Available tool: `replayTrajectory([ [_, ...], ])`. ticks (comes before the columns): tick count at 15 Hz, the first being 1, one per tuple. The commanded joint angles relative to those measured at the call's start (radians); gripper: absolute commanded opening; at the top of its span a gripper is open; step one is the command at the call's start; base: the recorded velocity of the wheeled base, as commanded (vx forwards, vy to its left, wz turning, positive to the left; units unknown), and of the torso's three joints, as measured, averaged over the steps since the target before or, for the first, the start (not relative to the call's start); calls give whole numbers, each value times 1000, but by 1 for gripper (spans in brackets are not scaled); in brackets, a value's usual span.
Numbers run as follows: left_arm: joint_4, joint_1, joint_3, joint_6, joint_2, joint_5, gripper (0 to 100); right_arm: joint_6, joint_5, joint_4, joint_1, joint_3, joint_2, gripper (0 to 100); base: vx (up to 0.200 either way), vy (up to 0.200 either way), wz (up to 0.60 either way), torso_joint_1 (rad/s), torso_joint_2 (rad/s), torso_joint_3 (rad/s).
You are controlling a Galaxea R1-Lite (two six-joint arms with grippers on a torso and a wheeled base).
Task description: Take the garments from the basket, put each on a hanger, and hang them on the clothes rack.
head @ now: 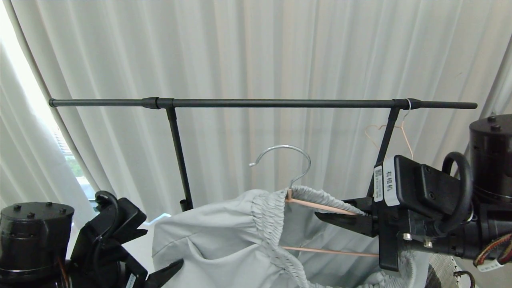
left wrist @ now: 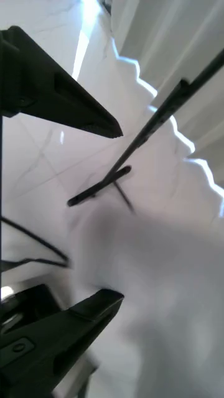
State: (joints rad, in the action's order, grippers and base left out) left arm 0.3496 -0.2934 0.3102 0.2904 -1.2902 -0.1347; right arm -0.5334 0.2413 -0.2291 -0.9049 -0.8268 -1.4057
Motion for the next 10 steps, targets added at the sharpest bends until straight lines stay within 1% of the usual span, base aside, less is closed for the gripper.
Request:
replayTrajectory([
  [1, 20, 31, -11, 1, -75, 0, 100, 0, 0, 1, -2, 3, 14, 0, 0, 0, 0, 0, 0, 0],
  [2, 20, 31, -19, 1, -70, 0, 0, 0, 0, 1, -2, 2, 14, 0, 0, 0, 0, 0, 0, 0],
  [4, 22, 31, -36, 1, -58, 0, 0, 1, -2, 1, 3, 3, 14, 0, 0, 0, 0, 0, 0, 0],
  [6, 22, 57, -39, -5, -40, 0, 0, 1, -5, 4, 15, 5, 14, 0, 0, 0, 0, 0, 0, 0],
  [8, 22, 140, -48, -5, -40, 1, 0, 1, -5, 4, 32, 23, 24, 0, 0, 0, 0, 0, 0, 0],
  [10, 22, 180, -57, -5, -43, 0, 0, 3, -5, 2, 37, 29, 33, 0, 0, 0, 0, 0, 0, 0],
])
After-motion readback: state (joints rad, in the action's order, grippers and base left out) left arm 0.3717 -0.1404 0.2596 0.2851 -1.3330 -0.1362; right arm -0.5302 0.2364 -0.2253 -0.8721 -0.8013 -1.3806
